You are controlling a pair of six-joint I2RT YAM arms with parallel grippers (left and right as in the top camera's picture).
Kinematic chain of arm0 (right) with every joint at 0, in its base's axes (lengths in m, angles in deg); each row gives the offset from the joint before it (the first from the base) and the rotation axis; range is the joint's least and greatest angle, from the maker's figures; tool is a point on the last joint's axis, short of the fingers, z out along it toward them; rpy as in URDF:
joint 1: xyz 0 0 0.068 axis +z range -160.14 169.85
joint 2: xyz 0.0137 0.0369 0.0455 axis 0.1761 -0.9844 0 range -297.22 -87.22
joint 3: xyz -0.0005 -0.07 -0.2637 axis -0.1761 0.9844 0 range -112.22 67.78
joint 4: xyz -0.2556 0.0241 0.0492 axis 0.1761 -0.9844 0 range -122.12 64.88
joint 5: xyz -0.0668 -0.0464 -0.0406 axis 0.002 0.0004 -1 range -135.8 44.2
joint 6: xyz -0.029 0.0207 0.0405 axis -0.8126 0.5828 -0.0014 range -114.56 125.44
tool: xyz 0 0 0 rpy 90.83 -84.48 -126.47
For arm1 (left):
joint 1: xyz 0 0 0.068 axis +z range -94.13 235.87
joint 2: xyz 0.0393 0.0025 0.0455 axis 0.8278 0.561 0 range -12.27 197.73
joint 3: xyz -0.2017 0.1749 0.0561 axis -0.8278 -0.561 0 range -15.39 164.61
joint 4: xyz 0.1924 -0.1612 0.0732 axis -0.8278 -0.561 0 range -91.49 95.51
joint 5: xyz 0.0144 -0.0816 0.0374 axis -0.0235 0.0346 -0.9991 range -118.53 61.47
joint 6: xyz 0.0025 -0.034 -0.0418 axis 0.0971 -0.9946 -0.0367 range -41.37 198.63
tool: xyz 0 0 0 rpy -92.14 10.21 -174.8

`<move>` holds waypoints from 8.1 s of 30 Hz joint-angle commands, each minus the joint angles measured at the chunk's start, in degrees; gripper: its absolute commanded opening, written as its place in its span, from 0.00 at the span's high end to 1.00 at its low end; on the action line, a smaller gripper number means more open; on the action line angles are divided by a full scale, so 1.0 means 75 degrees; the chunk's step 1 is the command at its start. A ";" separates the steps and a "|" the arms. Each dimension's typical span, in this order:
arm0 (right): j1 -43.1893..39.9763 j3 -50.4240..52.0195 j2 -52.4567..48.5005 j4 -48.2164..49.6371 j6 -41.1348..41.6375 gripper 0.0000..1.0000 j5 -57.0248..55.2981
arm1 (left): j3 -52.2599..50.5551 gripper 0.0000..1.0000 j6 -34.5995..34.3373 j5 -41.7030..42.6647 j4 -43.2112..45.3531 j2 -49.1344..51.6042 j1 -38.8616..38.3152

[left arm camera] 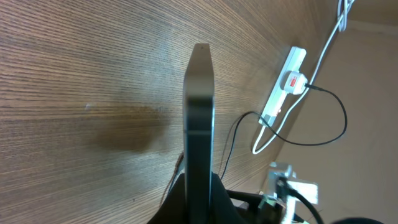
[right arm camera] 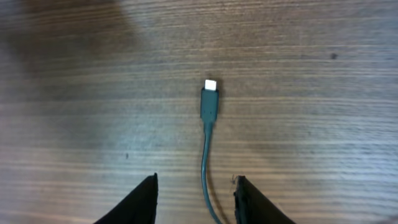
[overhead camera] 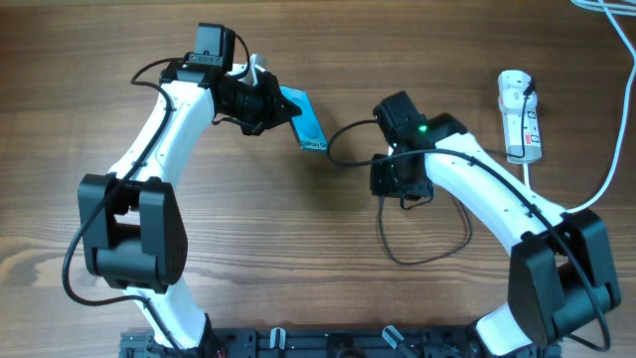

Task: Plug charger to phone and switch on socket
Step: 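Move the right gripper down over the black USB-C cable plug, then grasp the USB-C plug with the right gripper, then raise the plug with the right gripper toward the phone's bottom port, then push the USB-C plug up into the phone's port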

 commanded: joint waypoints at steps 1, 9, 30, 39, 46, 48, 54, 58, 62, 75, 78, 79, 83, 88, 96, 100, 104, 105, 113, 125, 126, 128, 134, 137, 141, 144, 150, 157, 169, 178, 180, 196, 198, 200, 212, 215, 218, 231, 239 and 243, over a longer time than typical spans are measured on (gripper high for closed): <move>-0.0015 0.0411 -0.0073 0.0411 0.0685 0.62 -0.0117 | 0.0006 0.96 0.0149 0.0099 0.0017 -0.0227 -0.0017; 0.0192 0.0685 -0.0353 0.0819 0.0944 0.64 -0.1049 | 0.0006 0.96 0.0149 0.0099 0.0020 -0.0227 -0.0017; 0.0300 0.0705 -0.1087 0.1241 0.0976 0.65 -0.0676 | 0.0006 0.96 0.0149 0.0099 0.0020 -0.0227 -0.0017; 0.0303 0.0714 -0.1087 0.1201 0.0845 0.68 -0.0621 | 0.0006 0.96 0.0149 0.0099 0.0020 -0.0227 -0.0017; 0.0586 0.0714 -0.1090 0.1209 0.1125 0.71 -0.0997 | 0.0006 0.96 0.0149 0.0102 0.0017 -0.0227 -0.0017; 0.0589 0.0714 -0.1093 0.1241 0.1128 0.71 -0.1029 | 0.0006 0.96 0.0149 0.0102 -0.0015 -0.0227 -0.0017; 0.0586 0.0714 -0.1093 0.1256 0.1119 0.71 -0.1145 | 0.0006 0.96 0.0149 0.0102 -0.0038 -0.0227 -0.0017; 0.0586 0.0749 -0.1093 0.1303 0.1110 0.70 -0.1204 | 0.0006 0.96 0.0149 0.0102 -0.0041 -0.0227 -0.0017; 0.0586 0.0970 -0.1093 0.1515 0.1000 0.70 -0.1055 | 0.0006 0.96 0.0149 0.0102 -0.0096 -0.0227 -0.0017; 0.0586 0.1000 -0.1093 0.1588 0.1014 0.81 -0.1061 | 0.0006 0.96 0.0146 0.0102 -0.0096 -0.0227 -0.0017; 0.0586 0.1000 -0.1093 0.1588 0.1014 0.85 -0.1058 | 0.0006 0.96 0.0146 0.0102 -0.0096 -0.0227 -0.0017; 0.0586 0.1000 -0.1093 0.1588 0.1011 0.85 -0.1061 | 0.0006 0.96 0.0146 0.0102 -0.0096 -0.0227 -0.0017; 0.0586 0.1000 -0.1093 0.1588 0.1014 0.84 -0.1058 | 0.0006 0.96 0.0146 0.0102 -0.0093 -0.0227 -0.0017; 0.0586 0.1000 -0.1093 0.1588 0.1014 0.86 -0.1055 | 0.0006 0.96 0.0146 0.0102 -0.0093 -0.0227 -0.0017; 0.0586 0.0822 -0.1084 0.1524 0.0720 0.96 -0.0930 | 0.0006 0.96 0.0149 0.0239 -0.0038 -0.0227 -0.0017; 0.0545 0.0373 -0.0836 0.1192 0.0414 0.96 -0.0437 | 0.0006 0.96 0.0181 0.2358 0.1174 -0.0227 -0.0015; 0.0493 0.0073 0.0207 0.0889 -0.0140 0.96 0.0338 | 0.0006 0.96 -0.0216 0.4299 0.3684 -0.0230 -0.0023; 0.0493 0.0073 0.0705 0.0854 -0.0408 0.96 0.0691 | 0.0006 0.96 -0.0347 0.4342 0.4170 -0.0242 -0.0023; 0.0507 0.0073 0.2617 0.0245 -0.0930 0.96 0.1381 | 0.0006 0.96 -0.0799 0.4342 0.5225 -0.0242 -0.0166; 0.1142 0.0009 0.2981 0.0064 -0.0539 0.95 -0.0020 | 0.0006 0.96 0.0026 0.2646 0.4106 -0.0242 -0.1160; 0.1154 0.0003 0.2981 0.0070 -0.0530 0.96 -0.0055 | 0.0006 0.96 0.0035 0.2646 0.4106 -0.0242 -0.1160; 0.1151 -0.0044 0.2981 0.0076 -0.0478 0.96 -0.0093 | 0.0006 0.96 0.0038 0.2646 0.4103 -0.0242 -0.1151; 0.1151 -0.0277 0.2981 0.0134 -0.0545 0.96 -0.0181 | 0.0006 0.96 0.0347 0.2652 0.3987 -0.0242 -0.1151; 0.1151 -0.0277 0.2978 0.0283 -0.0539 0.96 -0.0175 | 0.0006 0.96 0.0347 0.2771 0.3972 -0.0242 -0.1169; 0.1151 -0.0277 0.2978 0.0420 -0.0504 0.96 -0.0178 | 0.0006 0.96 0.0350 0.2769 0.3873 -0.0242 -0.1174; 0.1148 -0.0277 0.2978 0.0519 -0.0495 0.96 -0.0207 | 0.0006 0.96 0.0350 0.2771 0.3844 -0.0242 -0.1174; 0.1134 -0.0277 0.2973 0.0673 -0.0347 0.96 -0.0332 | 0.0006 0.96 0.0350 0.3281 0.3841 -0.0242 -0.1174; 0.1128 -0.0277 0.2973 0.0691 -0.0341 0.96 -0.0490 | 0.0006 0.96 0.0361 0.3281 0.3841 -0.0242 -0.1174; 0.1128 -0.0277 0.2973 0.0784 -0.0347 0.96 -0.0458 | 0.0006 0.96 0.0405 0.2932 0.3713 -0.0242 -0.1189; 0.1131 -0.0277 0.2973 0.0784 -0.0335 0.96 -0.0452 | 0.0006 0.96 0.0405 0.2935 0.3701 -0.0242 -0.1288; 0.1128 -0.0277 0.2973 0.0775 -0.0338 0.96 -0.0408 | 0.0006 0.96 0.0405 0.2935 0.3701 -0.0242 -0.1285; 0.1128 -0.0277 0.2973 0.0755 -0.0318 0.96 -0.0493 | 0.0006 0.96 0.0402 0.2967 0.3695 -0.0242 -0.1285; 0.1128 -0.0277 0.2973 0.0755 -0.0239 0.96 -0.0498 | 0.0006 0.96 0.0405 0.2970 0.3692 -0.0242 -0.1285; 0.1128 -0.0277 0.2973 0.0758 -0.0157 0.96 -0.0522 | 0.0006 0.96 0.0405 0.2970 0.3672 -0.0242 -0.1288; 0.1128 -0.0277 0.2973 0.0793 -0.0172 0.96 -0.0516 | 0.0006 0.96 0.0405 0.2970 0.3669 -0.0242 -0.1338; 0.1128 -0.0277 0.2973 0.0810 -0.0181 0.96 -0.0519 | 0.0006 0.96 0.0408 0.2970 0.3666 -0.0242 -0.1338; 0.1128 -0.0277 0.2973 0.0813 -0.0256 0.96 -0.0522 | 0.0006 0.96 0.0408 0.2970 0.3663 -0.0242 -0.1338; 0.1119 -0.0277 0.2973 0.0752 -0.0157 0.96 -0.0638 | 0.0006 0.96 0.0408 0.3171 0.3675 -0.0242 -0.1335; 0.1119 -0.0277 0.2973 0.0717 -0.0166 0.96 -0.0632 | 0.0006 0.96 0.0405 0.3316 0.3675 -0.0242 -0.1335; 0.1119 -0.0277 0.2973 0.0714 -0.0166 0.96 -0.0609 | 0.0006 0.96 0.0405 0.3316 0.3675 -0.0242 -0.1335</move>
